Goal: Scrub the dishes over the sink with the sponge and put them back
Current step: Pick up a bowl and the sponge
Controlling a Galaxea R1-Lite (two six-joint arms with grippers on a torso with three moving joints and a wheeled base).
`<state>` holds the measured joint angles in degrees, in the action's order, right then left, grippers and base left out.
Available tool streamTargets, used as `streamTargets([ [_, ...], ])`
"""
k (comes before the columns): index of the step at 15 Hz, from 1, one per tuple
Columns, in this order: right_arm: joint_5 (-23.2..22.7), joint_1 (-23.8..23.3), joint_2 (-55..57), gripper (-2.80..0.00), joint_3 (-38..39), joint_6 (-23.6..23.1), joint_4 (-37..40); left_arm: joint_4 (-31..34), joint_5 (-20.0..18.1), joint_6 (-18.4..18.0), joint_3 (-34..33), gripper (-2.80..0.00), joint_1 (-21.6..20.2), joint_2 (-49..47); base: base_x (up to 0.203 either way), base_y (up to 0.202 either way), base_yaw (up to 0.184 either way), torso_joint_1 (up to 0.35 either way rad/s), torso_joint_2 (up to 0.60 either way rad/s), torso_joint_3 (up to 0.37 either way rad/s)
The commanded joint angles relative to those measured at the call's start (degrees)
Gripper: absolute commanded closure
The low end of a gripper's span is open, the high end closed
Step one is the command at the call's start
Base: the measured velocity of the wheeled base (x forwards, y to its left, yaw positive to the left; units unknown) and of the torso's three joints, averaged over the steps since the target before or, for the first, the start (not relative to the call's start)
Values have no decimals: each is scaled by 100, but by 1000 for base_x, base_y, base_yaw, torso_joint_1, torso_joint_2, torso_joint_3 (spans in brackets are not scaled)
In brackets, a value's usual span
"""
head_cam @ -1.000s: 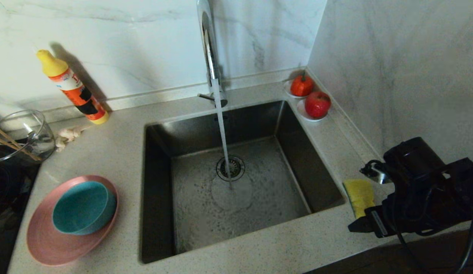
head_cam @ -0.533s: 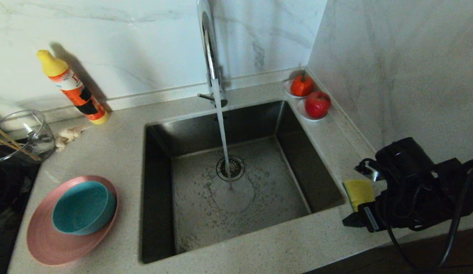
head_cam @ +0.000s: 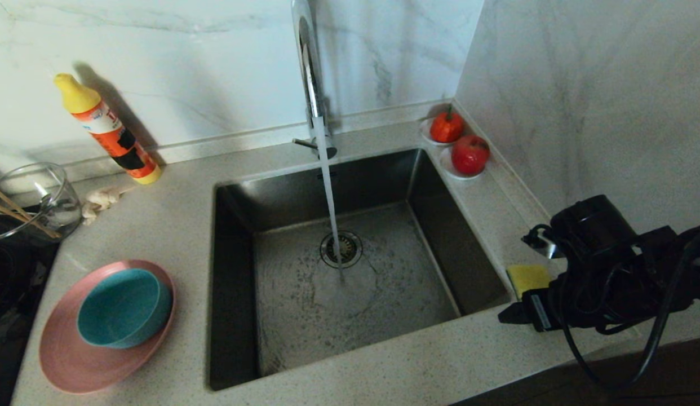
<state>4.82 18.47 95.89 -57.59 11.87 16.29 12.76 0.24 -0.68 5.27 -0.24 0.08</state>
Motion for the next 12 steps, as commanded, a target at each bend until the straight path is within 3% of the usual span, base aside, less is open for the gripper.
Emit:
streamTargets([
  [1,-16,8,-27,-280,-59,8,14,7,2,-2,1,0,-2,-8,0,0,0,0,0,0],
  [12,2,68,-62,-280,-77,26,210,7,2,-2,1,0,-2,-1,0,0,0,0,0,0],
])
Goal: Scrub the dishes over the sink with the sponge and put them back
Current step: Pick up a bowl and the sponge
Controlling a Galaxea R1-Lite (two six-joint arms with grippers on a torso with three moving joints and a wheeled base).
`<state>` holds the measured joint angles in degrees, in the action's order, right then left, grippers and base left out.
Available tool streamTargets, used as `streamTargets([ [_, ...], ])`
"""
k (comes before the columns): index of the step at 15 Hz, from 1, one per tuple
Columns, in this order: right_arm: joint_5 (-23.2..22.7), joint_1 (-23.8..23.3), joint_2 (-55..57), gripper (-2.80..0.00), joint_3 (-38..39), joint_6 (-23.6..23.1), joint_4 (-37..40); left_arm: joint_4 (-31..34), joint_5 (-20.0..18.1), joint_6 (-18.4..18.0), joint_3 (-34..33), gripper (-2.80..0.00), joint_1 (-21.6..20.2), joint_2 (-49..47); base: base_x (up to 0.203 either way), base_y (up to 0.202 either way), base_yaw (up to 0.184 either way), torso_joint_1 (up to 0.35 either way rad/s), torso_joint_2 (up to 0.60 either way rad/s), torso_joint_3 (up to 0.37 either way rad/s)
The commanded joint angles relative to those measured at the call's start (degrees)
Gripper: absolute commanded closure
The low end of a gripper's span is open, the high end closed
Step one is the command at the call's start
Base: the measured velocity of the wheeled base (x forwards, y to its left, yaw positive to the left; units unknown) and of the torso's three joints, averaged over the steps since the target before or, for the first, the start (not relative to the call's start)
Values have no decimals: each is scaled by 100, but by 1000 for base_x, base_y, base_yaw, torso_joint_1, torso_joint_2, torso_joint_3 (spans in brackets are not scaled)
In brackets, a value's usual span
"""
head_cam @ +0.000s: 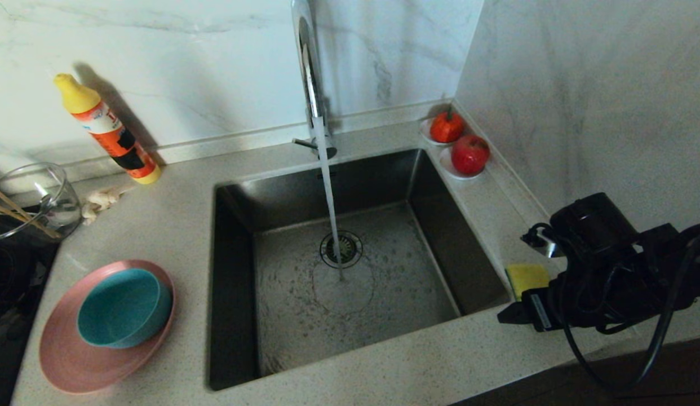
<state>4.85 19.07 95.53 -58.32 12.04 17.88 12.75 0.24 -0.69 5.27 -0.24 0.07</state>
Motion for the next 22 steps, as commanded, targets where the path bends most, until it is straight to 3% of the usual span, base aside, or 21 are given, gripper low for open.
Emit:
streamTargets([
  [1,-7,9,-29,-280,5,9,115,8,2,-1,1,0,-2,-2,0,0,0,0,0,0],
  [18,33,9,45,-280,40,17,278,8,2,-1,1,0,-2,-7,0,0,0,0,0,0],
  [19,33,9,54,0,40,17,278,8,2,-1,1,0,-2,1,0,0,0,0,0,0],
  [22,33,9,80,0,14,17,269,8,2,-1,1,0,-10,-6,0,0,0,0,0,0],
])
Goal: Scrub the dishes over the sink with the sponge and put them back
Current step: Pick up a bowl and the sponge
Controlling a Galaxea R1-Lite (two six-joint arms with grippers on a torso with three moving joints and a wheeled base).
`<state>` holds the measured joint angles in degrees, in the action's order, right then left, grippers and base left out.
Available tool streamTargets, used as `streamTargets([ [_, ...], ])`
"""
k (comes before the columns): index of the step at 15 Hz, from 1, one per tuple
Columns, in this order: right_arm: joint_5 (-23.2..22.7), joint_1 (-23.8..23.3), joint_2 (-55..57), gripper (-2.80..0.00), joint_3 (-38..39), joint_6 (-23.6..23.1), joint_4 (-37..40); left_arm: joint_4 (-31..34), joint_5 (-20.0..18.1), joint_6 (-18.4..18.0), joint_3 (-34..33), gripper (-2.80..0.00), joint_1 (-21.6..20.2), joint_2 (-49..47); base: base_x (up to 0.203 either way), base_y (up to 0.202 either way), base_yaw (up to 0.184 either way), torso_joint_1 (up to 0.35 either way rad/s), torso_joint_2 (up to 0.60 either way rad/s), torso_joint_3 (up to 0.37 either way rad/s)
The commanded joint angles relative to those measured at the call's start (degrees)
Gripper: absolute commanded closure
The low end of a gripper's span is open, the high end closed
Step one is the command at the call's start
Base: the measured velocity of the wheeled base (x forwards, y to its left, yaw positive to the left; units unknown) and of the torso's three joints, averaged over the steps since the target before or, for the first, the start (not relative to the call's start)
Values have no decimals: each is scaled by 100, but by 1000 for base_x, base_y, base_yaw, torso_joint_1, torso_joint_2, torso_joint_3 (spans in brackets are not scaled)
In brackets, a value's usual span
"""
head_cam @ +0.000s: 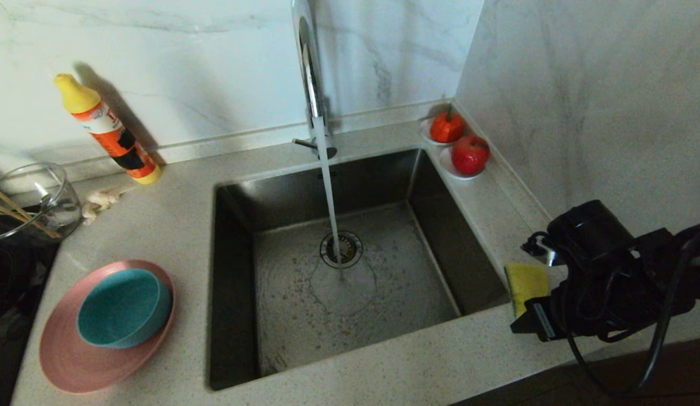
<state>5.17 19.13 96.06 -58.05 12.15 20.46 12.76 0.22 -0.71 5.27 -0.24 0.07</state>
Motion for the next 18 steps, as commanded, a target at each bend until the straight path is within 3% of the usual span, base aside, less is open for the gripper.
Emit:
streamTargets([
  [1,2,3,27,0,-22,6,10,8,4,0,1,0,-2,-1,0,0,0,0,0,0],
  [18,2,-5,-395,0,-119,6,335,8,4,0,1,0,-2,1,0,0,0,0,0,0],
])
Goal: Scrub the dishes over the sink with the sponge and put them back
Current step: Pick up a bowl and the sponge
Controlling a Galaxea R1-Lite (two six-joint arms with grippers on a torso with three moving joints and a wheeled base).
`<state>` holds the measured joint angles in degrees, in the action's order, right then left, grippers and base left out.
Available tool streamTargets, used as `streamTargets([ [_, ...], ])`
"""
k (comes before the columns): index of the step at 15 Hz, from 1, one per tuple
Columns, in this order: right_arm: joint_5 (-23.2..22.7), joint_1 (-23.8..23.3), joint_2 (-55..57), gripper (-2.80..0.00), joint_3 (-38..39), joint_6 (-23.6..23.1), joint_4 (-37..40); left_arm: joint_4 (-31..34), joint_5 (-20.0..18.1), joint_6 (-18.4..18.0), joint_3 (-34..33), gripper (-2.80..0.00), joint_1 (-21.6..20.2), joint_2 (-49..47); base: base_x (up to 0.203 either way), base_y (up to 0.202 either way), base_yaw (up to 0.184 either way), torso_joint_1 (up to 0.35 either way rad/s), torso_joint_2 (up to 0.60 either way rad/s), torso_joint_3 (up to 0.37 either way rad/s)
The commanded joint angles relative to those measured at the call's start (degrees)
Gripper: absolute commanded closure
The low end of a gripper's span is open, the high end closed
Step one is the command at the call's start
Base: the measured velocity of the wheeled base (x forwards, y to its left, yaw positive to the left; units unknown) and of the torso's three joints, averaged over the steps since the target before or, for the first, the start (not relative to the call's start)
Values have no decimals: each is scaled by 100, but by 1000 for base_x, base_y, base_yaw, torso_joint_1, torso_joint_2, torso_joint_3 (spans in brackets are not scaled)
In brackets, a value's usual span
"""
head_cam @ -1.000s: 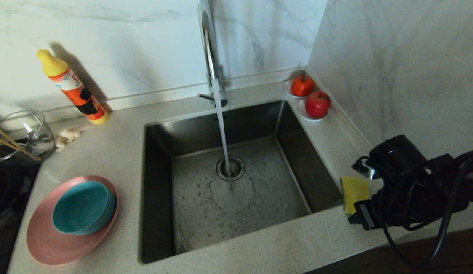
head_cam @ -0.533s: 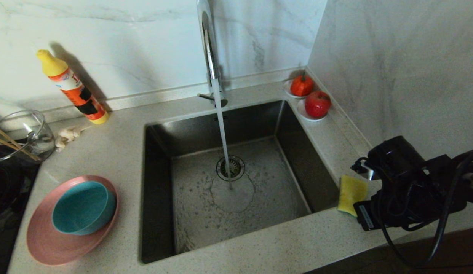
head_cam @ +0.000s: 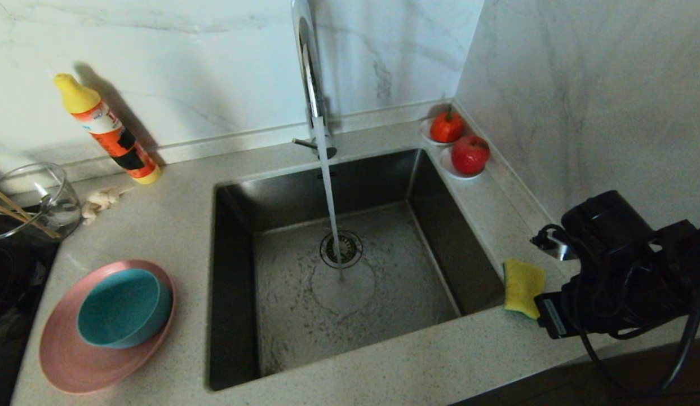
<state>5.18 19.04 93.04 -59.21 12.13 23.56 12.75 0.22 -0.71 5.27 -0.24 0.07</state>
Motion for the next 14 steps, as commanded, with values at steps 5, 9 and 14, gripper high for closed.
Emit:
streamTargets([
  [5,18,-73,-199,0,67,-12,58,8,4,0,1,0,-2,1,0,0,0,0,0,0],
  [9,17,-66,-110,-280,-150,153,135,8,4,0,1,0,-2,-7,0,0,0,0,0,0],
  [14,23,11,189,-280,-589,1150,557,8,4,0,1,0,-2,1,0,0,0,0,0,0],
])
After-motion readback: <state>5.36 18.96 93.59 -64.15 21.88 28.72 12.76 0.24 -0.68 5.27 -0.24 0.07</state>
